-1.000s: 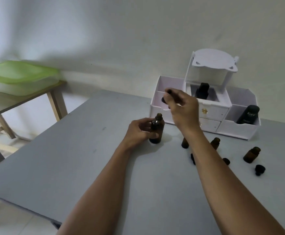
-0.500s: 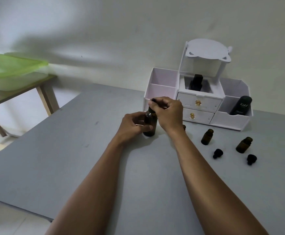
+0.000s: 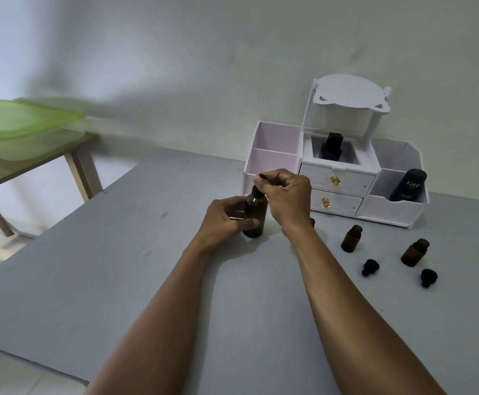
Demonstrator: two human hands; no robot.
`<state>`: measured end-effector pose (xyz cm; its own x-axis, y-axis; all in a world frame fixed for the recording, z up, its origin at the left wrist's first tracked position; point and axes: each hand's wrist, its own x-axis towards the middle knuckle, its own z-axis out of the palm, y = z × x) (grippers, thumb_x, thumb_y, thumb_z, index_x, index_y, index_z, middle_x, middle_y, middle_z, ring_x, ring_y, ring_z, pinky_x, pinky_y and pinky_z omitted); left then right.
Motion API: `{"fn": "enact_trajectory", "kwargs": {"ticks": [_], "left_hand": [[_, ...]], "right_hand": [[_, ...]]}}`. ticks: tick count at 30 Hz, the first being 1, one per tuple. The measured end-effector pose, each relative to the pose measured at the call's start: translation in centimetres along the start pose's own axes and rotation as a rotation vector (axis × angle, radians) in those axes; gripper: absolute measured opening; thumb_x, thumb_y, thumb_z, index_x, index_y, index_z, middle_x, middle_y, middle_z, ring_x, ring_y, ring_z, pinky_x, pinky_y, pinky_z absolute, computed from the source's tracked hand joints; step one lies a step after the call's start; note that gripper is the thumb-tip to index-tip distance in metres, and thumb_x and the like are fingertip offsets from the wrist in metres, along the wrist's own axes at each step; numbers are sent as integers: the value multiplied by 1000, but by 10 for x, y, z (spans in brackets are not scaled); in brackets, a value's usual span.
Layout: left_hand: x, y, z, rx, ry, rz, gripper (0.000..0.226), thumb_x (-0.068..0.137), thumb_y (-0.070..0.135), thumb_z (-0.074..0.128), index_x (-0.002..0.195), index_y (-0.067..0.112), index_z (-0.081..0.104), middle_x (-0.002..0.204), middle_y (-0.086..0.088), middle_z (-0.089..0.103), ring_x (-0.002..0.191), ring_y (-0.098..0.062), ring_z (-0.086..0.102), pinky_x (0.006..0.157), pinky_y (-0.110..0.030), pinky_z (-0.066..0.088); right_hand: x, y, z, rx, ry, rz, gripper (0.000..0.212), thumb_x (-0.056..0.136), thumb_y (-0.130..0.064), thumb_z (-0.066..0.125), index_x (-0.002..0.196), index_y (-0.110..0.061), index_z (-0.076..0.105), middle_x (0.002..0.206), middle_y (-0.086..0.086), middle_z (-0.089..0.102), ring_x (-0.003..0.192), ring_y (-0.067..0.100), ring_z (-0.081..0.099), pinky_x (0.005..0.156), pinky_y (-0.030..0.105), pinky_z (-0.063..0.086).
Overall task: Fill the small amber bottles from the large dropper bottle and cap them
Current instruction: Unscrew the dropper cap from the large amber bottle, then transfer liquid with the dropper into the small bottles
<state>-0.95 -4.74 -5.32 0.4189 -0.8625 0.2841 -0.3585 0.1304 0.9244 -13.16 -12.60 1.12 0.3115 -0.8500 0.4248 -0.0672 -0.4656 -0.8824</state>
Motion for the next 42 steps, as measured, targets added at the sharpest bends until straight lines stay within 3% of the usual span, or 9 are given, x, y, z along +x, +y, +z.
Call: {"fn": "enact_trajectory", "kwargs": {"ticks": [9, 13, 15, 18, 21, 24, 31, 37, 42], "left_hand": [[-1, -2, 2, -5, 7, 7, 56, 68, 22, 82, 123, 29, 72, 110, 5, 77, 101, -13, 73, 95, -45, 58], [-8, 9, 6, 23, 183, 112, 76, 70, 48, 78, 141, 38, 53, 121, 10, 69, 113, -4, 65, 89, -26, 57], [-11, 17, 9, 75, 372, 240, 69, 77, 48, 74, 140, 31, 53, 119, 10, 68, 109, -6, 65, 81, -24, 57], [-18, 34, 18, 127, 583, 448, 51, 81, 27, 78, 128, 16, 60, 105, 4, 69, 94, -12, 68, 71, -33, 58], [-28, 52, 39, 129, 622, 622, 26, 81, 10, 73, 106, 4, 68, 86, -3, 68, 77, -15, 66, 65, -35, 54], [-38, 60, 64, 104, 537, 689, 14, 85, 13, 67, 95, 4, 71, 84, -2, 67, 73, -17, 64, 61, -32, 54], [-35, 55, 113, 59, 158, 162, 57, 85, 15, 75, 136, 30, 57, 129, 16, 57, 120, -1, 56, 97, -18, 52], [-12, 42, 117, 18, 22, -103, 66, 85, 16, 78, 144, 26, 51, 144, 6, 54, 121, -7, 54, 90, -13, 44], [-9, 37, 114, 13, -62, -161, 63, 83, 14, 81, 140, 24, 56, 137, 2, 62, 117, -14, 61, 95, -25, 48]], "right_hand": [[6, -17, -11, 34, -7, -84, 9, 87, -26, 73, 93, -19, 77, 81, -8, 75, 80, 7, 72, 78, 22, 58], [18, -42, -18, 84, 6, -171, 16, 89, -24, 72, 98, -12, 76, 85, -2, 76, 80, 9, 73, 79, 24, 59], [25, -56, -24, 144, 32, -198, 15, 89, -22, 72, 99, -11, 76, 86, 0, 76, 80, 10, 73, 79, 24, 59], [32, -72, -42, 246, 81, -217, 13, 89, -19, 72, 100, -13, 75, 90, 3, 76, 83, 14, 74, 79, 27, 59], [33, -78, -67, 372, 119, -191, 15, 91, -14, 69, 106, -13, 72, 92, 5, 75, 79, 9, 73, 79, 26, 59], [31, -73, -95, 332, 126, -180, 12, 92, -13, 68, 102, -13, 74, 86, 0, 75, 78, 8, 72, 78, 27, 60], [28, -38, -140, 149, 96, -117, 13, 86, -16, 76, 84, -29, 77, 76, -10, 77, 80, 12, 74, 84, 32, 61], [30, -22, -143, 128, 44, -47, 8, 83, -15, 78, 83, -23, 78, 78, -5, 77, 79, 15, 76, 86, 36, 61], [30, -13, -140, 82, 1, -20, 6, 83, -13, 77, 85, -18, 78, 82, 3, 78, 79, 19, 76, 84, 43, 61]]}}
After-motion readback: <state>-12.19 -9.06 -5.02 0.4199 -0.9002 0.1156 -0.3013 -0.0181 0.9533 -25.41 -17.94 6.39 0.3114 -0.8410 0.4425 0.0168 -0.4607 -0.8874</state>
